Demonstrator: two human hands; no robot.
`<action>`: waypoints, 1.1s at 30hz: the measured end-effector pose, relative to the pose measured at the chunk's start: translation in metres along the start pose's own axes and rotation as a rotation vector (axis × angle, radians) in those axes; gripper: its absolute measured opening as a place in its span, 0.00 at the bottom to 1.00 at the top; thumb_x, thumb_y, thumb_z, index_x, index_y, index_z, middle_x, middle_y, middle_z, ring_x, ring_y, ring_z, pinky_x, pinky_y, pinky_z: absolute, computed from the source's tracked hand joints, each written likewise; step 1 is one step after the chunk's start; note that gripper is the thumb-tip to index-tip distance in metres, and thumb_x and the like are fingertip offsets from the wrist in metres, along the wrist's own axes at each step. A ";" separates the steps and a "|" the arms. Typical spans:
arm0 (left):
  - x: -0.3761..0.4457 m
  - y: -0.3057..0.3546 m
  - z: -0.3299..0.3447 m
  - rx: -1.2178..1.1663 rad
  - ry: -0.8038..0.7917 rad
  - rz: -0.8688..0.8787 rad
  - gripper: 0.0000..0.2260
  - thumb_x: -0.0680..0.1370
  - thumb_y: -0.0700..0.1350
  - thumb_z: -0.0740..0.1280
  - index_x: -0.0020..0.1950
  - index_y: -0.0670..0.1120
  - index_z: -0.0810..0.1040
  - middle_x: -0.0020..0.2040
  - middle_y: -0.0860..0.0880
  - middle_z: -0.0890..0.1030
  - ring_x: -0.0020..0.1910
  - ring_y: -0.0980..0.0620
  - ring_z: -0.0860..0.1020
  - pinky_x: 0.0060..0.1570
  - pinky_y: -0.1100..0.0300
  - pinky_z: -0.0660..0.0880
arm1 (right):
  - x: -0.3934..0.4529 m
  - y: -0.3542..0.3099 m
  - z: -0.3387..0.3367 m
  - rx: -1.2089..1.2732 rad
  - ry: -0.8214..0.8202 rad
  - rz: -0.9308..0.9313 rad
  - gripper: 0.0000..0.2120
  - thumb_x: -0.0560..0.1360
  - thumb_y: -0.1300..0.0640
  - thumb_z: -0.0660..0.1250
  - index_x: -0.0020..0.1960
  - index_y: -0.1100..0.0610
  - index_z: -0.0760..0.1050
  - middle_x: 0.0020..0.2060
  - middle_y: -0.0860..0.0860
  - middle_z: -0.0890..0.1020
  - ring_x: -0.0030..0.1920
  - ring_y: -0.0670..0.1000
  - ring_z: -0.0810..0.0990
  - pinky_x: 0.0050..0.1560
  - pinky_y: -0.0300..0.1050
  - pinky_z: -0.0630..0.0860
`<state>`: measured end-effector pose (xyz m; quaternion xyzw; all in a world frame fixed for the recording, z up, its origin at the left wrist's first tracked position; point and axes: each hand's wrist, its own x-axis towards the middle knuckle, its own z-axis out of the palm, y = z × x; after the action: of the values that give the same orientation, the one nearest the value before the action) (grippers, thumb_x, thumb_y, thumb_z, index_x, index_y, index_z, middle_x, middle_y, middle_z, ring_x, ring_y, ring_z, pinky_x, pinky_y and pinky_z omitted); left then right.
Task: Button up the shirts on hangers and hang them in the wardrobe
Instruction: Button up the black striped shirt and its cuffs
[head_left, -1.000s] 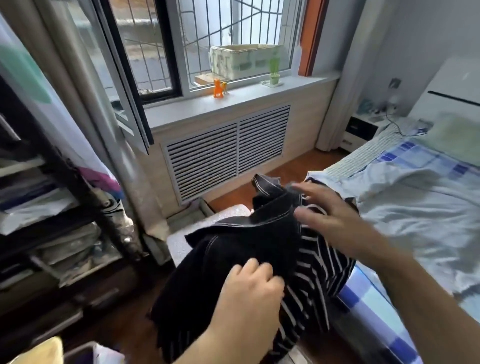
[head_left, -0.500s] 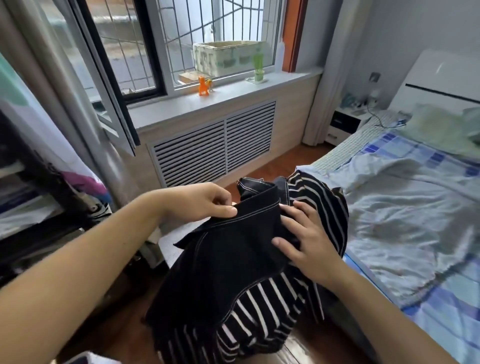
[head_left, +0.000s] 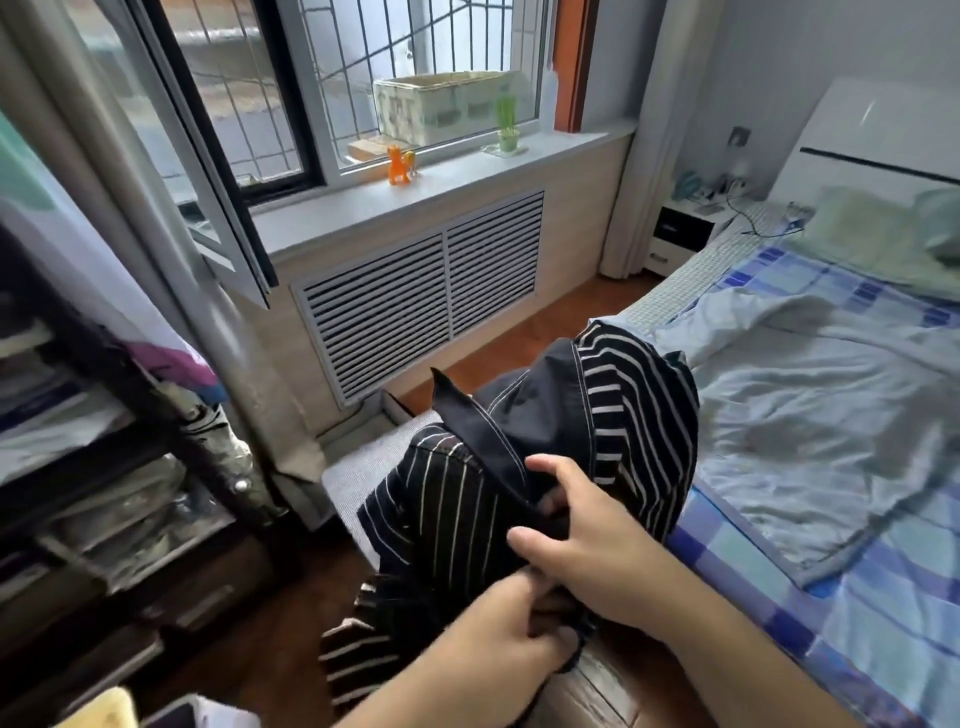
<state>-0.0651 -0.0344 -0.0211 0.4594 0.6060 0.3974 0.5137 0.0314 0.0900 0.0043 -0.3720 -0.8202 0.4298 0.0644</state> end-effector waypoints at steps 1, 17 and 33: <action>0.000 -0.002 -0.002 -0.058 -0.009 -0.001 0.22 0.74 0.34 0.62 0.66 0.46 0.77 0.61 0.47 0.84 0.65 0.52 0.80 0.68 0.53 0.73 | 0.002 0.000 0.005 -0.031 0.060 -0.024 0.29 0.73 0.46 0.73 0.71 0.38 0.66 0.49 0.43 0.77 0.49 0.42 0.78 0.52 0.38 0.73; 0.134 0.116 -0.147 1.212 -0.180 0.199 0.16 0.79 0.52 0.72 0.64 0.54 0.72 0.62 0.57 0.75 0.59 0.55 0.74 0.60 0.58 0.70 | -0.017 -0.010 -0.101 0.321 0.654 0.007 0.13 0.68 0.73 0.69 0.34 0.57 0.74 0.25 0.46 0.73 0.28 0.45 0.70 0.32 0.44 0.68; 0.206 0.338 0.099 0.764 0.353 1.091 0.07 0.83 0.51 0.63 0.53 0.52 0.81 0.44 0.53 0.82 0.45 0.49 0.79 0.46 0.51 0.74 | -0.172 0.067 -0.363 0.486 1.009 -0.197 0.13 0.72 0.71 0.73 0.39 0.55 0.76 0.32 0.49 0.80 0.32 0.48 0.80 0.34 0.41 0.78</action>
<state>0.0727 0.2544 0.2328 0.7761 0.4601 0.4266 -0.0639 0.3464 0.2375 0.2164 -0.4276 -0.5961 0.3672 0.5719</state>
